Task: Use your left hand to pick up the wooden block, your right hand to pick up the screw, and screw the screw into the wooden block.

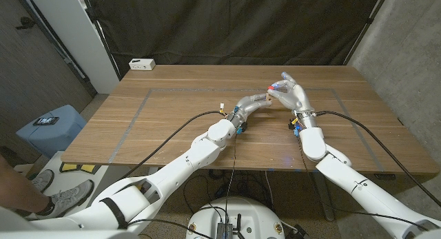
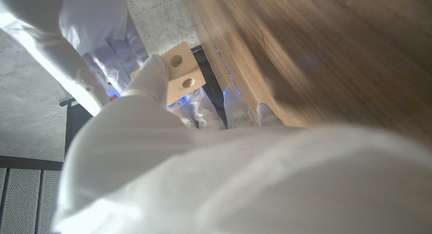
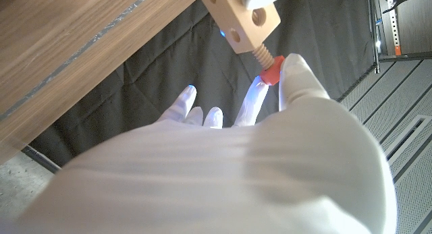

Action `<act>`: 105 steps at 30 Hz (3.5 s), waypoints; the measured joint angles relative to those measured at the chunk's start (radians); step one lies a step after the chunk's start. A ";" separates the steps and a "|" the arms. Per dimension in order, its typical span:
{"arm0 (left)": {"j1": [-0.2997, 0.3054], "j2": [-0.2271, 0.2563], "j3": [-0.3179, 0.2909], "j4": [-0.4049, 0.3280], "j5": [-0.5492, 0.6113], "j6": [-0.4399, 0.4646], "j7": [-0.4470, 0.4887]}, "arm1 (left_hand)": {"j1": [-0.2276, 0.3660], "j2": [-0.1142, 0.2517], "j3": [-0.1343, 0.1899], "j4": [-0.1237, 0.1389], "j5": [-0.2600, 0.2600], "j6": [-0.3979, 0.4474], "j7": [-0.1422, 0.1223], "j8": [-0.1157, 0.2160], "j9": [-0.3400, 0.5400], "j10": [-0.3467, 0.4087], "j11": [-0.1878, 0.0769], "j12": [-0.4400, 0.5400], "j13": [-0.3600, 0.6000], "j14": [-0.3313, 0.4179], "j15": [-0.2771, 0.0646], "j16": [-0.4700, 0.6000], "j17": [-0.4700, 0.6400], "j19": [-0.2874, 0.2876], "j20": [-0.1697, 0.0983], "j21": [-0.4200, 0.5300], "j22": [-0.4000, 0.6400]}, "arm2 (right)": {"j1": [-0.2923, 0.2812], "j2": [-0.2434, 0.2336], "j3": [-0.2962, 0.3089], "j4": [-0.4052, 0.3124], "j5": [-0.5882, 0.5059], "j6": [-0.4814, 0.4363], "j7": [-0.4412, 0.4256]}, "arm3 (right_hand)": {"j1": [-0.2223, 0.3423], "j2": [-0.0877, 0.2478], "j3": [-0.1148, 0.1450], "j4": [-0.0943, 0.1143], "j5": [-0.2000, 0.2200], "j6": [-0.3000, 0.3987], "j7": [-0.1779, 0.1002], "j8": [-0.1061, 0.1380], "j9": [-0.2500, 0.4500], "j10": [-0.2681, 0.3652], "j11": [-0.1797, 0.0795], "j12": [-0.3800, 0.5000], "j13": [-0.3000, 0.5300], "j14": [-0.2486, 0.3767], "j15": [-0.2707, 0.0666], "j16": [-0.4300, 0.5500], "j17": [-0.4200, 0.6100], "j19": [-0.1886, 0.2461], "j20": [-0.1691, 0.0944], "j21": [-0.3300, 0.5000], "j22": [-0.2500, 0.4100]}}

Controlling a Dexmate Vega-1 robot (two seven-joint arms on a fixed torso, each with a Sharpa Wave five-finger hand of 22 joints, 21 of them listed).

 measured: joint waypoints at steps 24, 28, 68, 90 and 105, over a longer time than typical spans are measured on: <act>0.006 0.006 0.003 -0.013 0.001 0.000 -0.001 | -0.016 -0.003 -0.008 0.007 -0.001 -0.003 0.000 -0.001 0.001 0.006 -0.005 0.000 0.001 0.005 -0.005 0.000 0.000 0.000 0.000 0.000 0.000 | -0.019 -0.006 0.016 -0.028 0.027 0.003 0.018 | 0.037 -0.029 0.018 0.006 -0.022 0.018 0.003 0.000 -0.026 -0.002 -0.012 0.000 0.000 0.000 0.000 0.000 0.002 0.000 0.000 0.000 0.000; 0.008 0.007 0.003 -0.016 0.002 0.002 -0.001 | -0.020 -0.004 -0.008 0.007 -0.001 -0.003 0.000 -0.001 0.001 0.006 -0.005 0.000 0.001 0.005 -0.005 0.000 0.000 0.000 0.000 0.000 0.000 | -0.021 -0.006 0.018 -0.030 0.033 0.003 0.022 | 0.037 -0.029 0.018 0.007 -0.029 0.018 0.003 0.000 -0.028 -0.002 -0.012 0.000 0.000 0.000 0.000 0.000 0.002 0.000 0.000 0.000 0.000; 0.020 0.018 0.011 -0.041 0.015 0.009 0.000 | -0.039 -0.008 -0.019 0.011 -0.001 0.002 0.006 -0.001 0.000 0.009 -0.002 0.000 0.002 0.016 -0.005 0.000 0.000 0.000 0.000 0.000 0.000 | -0.048 -0.001 0.040 -0.061 0.064 0.003 0.033 | 0.019 -0.062 0.029 0.027 -0.037 0.036 0.014 -0.027 -0.070 0.009 -0.016 0.000 0.000 0.000 0.000 -0.004 0.007 0.000 0.000 0.000 0.000; 0.012 0.020 0.017 -0.036 0.026 0.007 -0.003 | -0.039 -0.008 -0.021 0.010 -0.001 0.002 0.005 0.000 0.001 0.009 -0.002 0.000 0.001 0.016 -0.005 0.000 0.000 0.000 0.000 0.000 0.000 | -0.046 0.005 0.045 -0.061 0.074 0.000 0.035 | 0.003 -0.072 0.029 0.027 -0.037 0.054 0.025 -0.029 -0.090 0.013 -0.019 0.000 0.005 0.000 0.000 -0.004 0.007 -0.004 0.004 0.000 0.000; 0.000 0.018 0.021 -0.019 0.032 0.002 -0.013 | -0.051 -0.007 -0.026 0.013 -0.001 0.002 0.001 -0.001 0.001 0.009 -0.002 0.005 0.006 0.021 0.000 0.000 0.000 0.000 0.000 0.000 0.000 | -0.039 0.011 0.044 -0.051 0.088 -0.002 0.042 | -0.006 -0.082 0.029 0.027 -0.032 0.075 0.036 -0.035 -0.109 0.014 -0.021 0.000 0.005 0.000 0.000 -0.004 0.007 -0.004 0.004 0.000 0.000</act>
